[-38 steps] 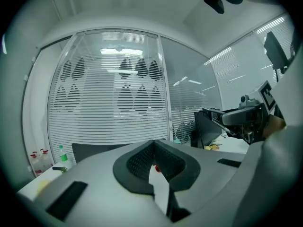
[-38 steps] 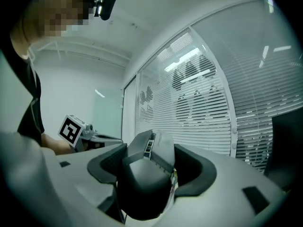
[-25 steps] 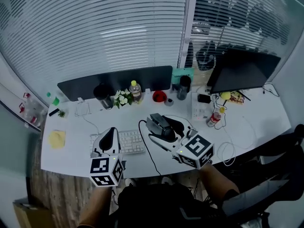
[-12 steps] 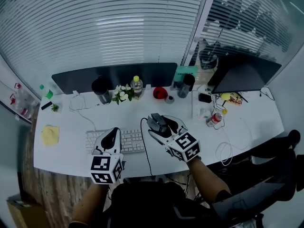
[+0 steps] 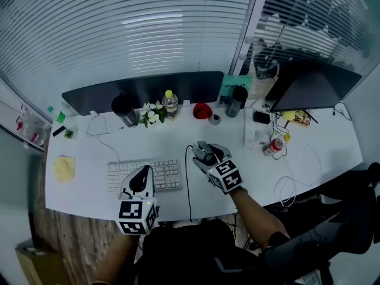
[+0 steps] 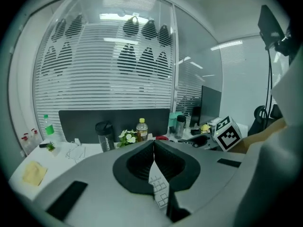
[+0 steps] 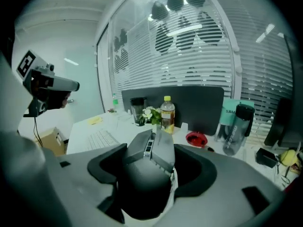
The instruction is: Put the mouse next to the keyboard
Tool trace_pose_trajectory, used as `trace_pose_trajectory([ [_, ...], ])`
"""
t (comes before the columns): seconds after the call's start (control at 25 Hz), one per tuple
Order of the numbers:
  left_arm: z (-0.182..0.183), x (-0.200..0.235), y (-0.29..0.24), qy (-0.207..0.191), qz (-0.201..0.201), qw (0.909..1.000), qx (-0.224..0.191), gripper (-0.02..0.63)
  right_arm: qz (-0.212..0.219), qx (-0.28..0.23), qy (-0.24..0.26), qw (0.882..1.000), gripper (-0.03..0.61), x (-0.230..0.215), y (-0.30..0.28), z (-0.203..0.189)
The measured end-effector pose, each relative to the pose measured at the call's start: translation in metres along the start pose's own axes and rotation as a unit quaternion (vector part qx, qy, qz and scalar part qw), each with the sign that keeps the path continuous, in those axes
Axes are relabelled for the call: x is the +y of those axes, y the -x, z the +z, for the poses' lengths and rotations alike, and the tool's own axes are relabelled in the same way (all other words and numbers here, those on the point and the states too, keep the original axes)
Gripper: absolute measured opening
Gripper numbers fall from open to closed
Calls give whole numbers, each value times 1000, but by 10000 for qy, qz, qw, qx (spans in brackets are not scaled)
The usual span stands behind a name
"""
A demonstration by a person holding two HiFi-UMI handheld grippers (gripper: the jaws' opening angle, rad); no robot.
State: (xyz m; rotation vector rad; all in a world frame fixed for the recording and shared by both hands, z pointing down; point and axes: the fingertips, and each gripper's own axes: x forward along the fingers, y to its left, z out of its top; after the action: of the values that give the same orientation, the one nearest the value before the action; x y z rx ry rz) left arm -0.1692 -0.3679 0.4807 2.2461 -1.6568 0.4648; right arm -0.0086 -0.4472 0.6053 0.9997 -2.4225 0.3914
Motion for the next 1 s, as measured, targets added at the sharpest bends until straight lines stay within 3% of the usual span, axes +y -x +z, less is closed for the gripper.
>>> trace_pose_trajectory([
  [0.32,-11,-2,-6,117,288,9995,109,29,-105,616,-84,9980,306,-30,-38,-58],
  [0.64,-5,8,-1,174,635,9978,-104,29,-274,1079,-98,9937,307,-43,-59,-94],
  [1.0,-9,19,-1,246,738,9970,1,29,-760,1439,-846,9830,307,-53,-63,-129],
])
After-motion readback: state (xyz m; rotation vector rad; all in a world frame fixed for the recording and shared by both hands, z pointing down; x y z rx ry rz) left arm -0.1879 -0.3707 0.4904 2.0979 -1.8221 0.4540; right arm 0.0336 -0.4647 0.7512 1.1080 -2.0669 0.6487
